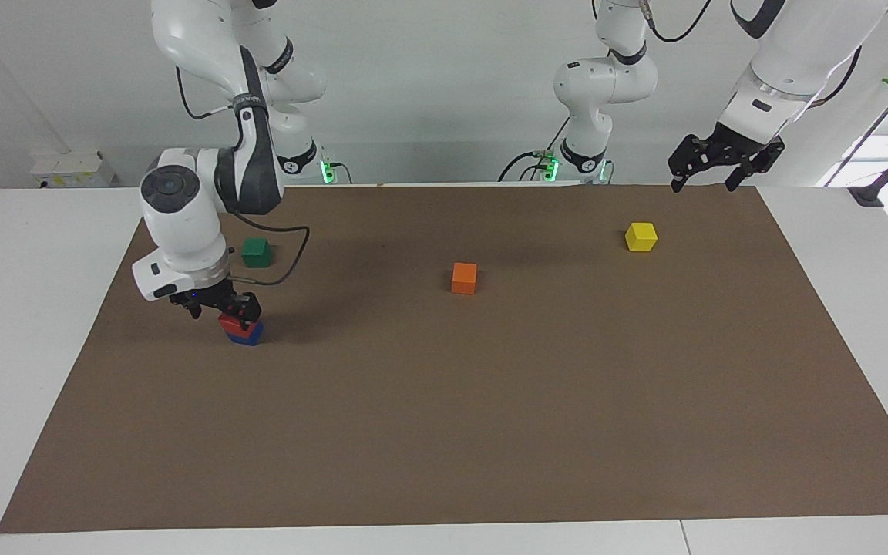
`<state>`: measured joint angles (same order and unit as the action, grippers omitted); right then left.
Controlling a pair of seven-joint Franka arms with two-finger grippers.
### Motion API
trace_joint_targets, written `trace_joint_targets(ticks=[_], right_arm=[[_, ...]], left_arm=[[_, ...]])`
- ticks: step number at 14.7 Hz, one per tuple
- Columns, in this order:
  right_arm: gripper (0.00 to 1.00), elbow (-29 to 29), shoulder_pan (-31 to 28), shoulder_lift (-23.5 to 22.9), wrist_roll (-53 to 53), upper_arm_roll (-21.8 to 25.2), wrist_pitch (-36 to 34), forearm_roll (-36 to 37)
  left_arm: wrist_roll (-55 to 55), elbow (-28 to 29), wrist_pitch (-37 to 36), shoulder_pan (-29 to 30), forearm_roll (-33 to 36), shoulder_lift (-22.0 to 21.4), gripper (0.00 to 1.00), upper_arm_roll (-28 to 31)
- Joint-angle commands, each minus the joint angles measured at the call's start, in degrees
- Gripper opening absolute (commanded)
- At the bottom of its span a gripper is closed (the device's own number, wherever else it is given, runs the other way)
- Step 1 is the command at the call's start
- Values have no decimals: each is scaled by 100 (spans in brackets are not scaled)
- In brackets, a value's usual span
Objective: Transfer red block to right arm and stack on blue block
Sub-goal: 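Open the right gripper and lift it away from the stack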
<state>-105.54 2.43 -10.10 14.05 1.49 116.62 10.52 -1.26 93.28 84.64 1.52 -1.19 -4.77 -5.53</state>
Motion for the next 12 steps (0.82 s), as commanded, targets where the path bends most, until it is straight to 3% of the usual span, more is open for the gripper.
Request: trace_joint_targets(ticks=[1, 4, 7, 12], right_arm=[[100, 1163, -76, 52, -972, -88, -1041, -433], [100, 1763, -94, 270, -1465, -53, -1869, -998], [100, 1896, -85, 666, -1651, -79, -2449, -1008], [100, 2072, -128, 843, -2037, -9, -3513, -999]], left_arm=[[-14, 32, -71, -47, -48, -94, 100, 70], [-14, 32, -71, -47, -48, -94, 100, 70], [-14, 32, -71, -47, -48, -94, 100, 70], [-14, 32, -71, -47, -48, -94, 100, 70]])
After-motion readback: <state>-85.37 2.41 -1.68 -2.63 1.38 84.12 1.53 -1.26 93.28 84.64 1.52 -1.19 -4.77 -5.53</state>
